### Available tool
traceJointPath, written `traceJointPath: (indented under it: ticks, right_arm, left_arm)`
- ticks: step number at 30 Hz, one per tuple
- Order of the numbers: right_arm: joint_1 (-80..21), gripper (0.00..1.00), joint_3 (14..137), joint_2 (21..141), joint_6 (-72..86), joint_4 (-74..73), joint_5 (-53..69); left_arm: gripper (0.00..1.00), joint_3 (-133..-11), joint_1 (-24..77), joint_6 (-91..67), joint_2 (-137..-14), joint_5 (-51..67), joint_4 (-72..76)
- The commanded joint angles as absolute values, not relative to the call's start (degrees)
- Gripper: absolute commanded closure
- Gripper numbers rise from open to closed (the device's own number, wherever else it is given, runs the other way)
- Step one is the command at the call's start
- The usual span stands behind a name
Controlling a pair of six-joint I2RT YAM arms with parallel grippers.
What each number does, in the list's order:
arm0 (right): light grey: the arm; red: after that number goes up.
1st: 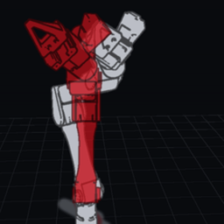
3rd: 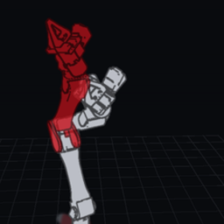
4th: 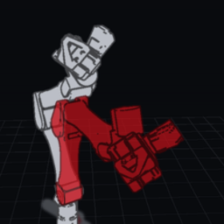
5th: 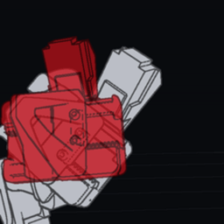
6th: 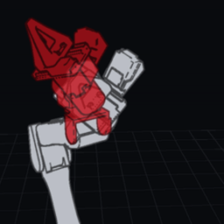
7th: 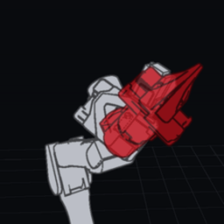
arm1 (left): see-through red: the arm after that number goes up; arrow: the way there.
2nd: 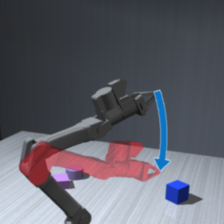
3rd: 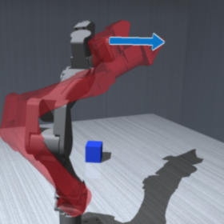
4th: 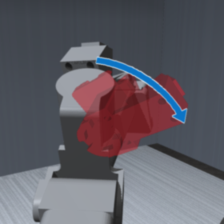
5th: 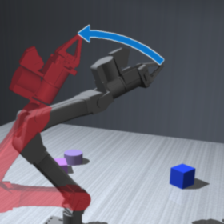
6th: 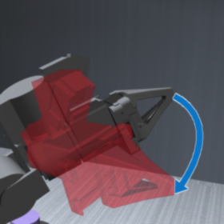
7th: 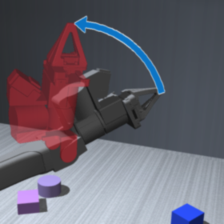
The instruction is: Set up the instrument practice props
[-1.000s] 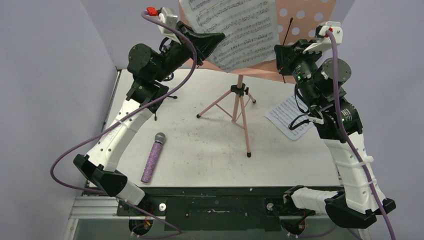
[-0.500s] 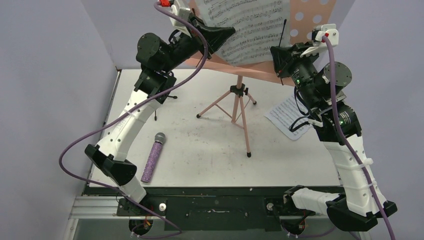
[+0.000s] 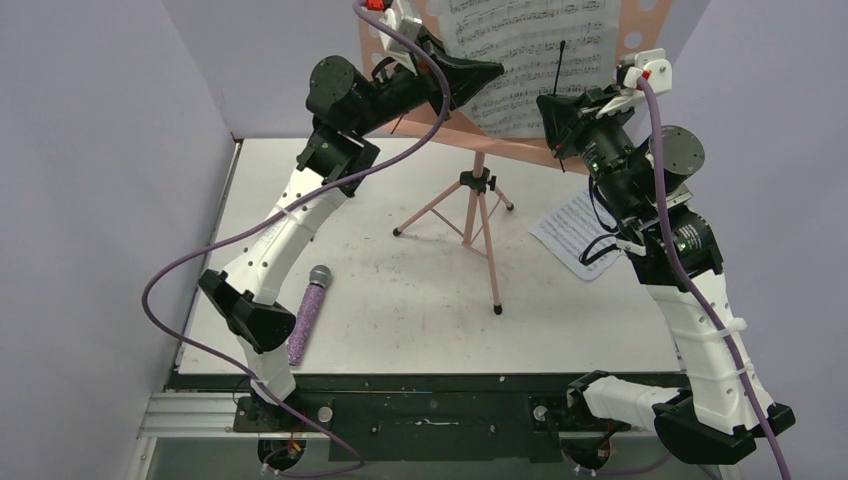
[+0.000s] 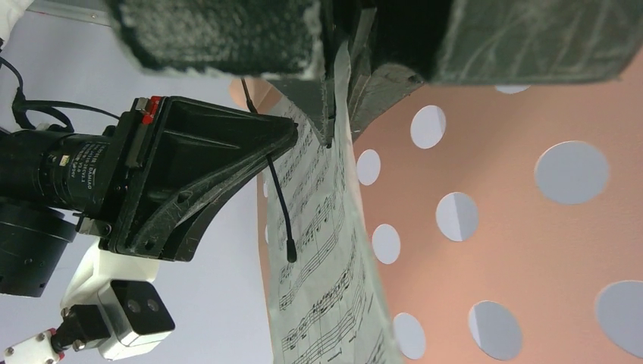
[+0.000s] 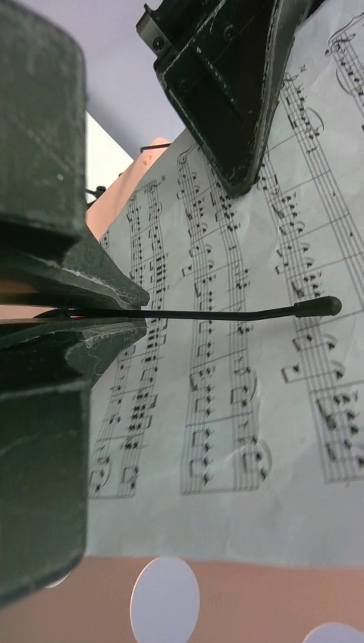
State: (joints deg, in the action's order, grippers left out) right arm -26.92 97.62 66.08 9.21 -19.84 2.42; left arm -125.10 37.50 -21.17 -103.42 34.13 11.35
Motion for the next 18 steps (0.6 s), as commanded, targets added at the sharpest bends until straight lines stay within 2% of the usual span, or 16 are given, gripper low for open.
traceJointPath:
  ticks: [1, 5, 18]
  right_arm:
    - [-26.91, 0.95, 97.64, 64.78, 8.66, -16.95, 5.29]
    - [-26.94, 0.95, 97.61, 64.77, 8.38, -16.88, 5.23]
    - [-26.91, 0.95, 97.35, 65.02, 8.44, -17.50, 3.72]
  left_arm:
    - [1.00, -129.65, 38.51, -20.33, -104.83, 35.81, 11.34]
    - [1.00, -131.55, 39.00, -20.79, -106.26, 36.09, 11.25]
    - [0.69, -127.52, 39.18, -19.42, -103.84, 34.99, 10.55]
